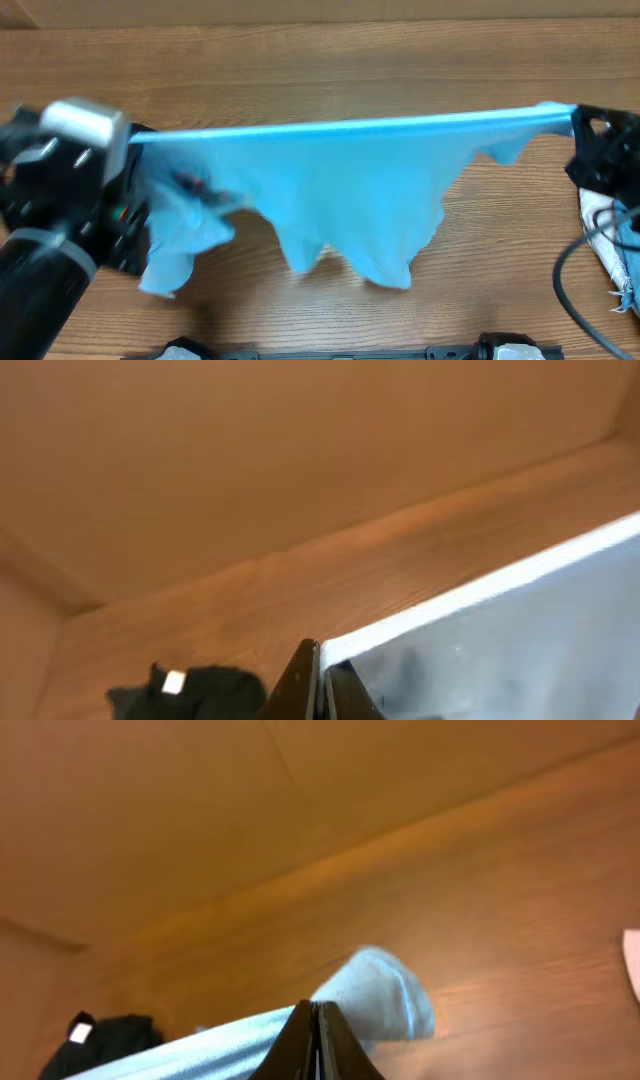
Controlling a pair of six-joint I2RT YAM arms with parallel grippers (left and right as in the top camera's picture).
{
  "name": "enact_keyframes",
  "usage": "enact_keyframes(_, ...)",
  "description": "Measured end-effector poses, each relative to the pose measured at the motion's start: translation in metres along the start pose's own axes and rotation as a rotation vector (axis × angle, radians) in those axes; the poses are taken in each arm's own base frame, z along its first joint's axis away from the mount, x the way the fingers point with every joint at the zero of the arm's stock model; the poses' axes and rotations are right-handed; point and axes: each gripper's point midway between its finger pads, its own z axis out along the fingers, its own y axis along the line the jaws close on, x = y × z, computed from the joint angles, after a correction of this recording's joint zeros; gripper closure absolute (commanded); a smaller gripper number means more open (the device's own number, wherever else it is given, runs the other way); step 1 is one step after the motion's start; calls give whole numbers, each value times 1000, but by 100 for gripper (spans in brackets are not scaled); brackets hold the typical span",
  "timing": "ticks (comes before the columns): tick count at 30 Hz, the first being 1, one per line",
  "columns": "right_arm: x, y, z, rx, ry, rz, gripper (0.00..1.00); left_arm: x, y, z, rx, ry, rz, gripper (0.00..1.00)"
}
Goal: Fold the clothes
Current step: 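Lay the T-shirt flat on the table and open both grippers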
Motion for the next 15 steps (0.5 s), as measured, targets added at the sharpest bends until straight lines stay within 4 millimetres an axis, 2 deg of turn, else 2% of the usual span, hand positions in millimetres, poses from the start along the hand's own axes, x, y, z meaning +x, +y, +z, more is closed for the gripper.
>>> enact_keyframes(3, 5, 3, -34, -7, -20, -2, 96, -4, -6, -37, 75, -95, -15, 96)
enact_keyframes(5, 7, 3, -47, -5, -31, -3, 96, -4, -6, -41, 82, -106, -17, 96)
enact_keyframes(7, 4, 2, -51, 5, -52, -2, 96, -5, -4, -34, 65, -91, -16, 96)
enact_keyframes(9, 1, -1, -45, 29, -47, 1, 96, -6, -3, -11, 31, -41, -8, 96)
enact_keyframes(10, -4, -4, -35, 47, -38, 3, 96, -6, -3, 2, 18, -14, -3, 96)
enact_keyframes(12, -12, -14, 5, 114, 27, 11, 96, -7, -5, 56, -35, 86, 17, 96)
enact_keyframes(13, -13, -23, 35, 160, 85, 18, 96, -4, -7, 89, -57, 145, 30, 96)
enact_keyframes(14, -13, -30, 60, 194, 131, 21, 96, 1, -8, 133, -84, 213, 41, 96)
enact_keyframes(15, -13, -37, 91, 227, 184, 22, 96, 6, -10, 159, -93, 256, 51, 96)
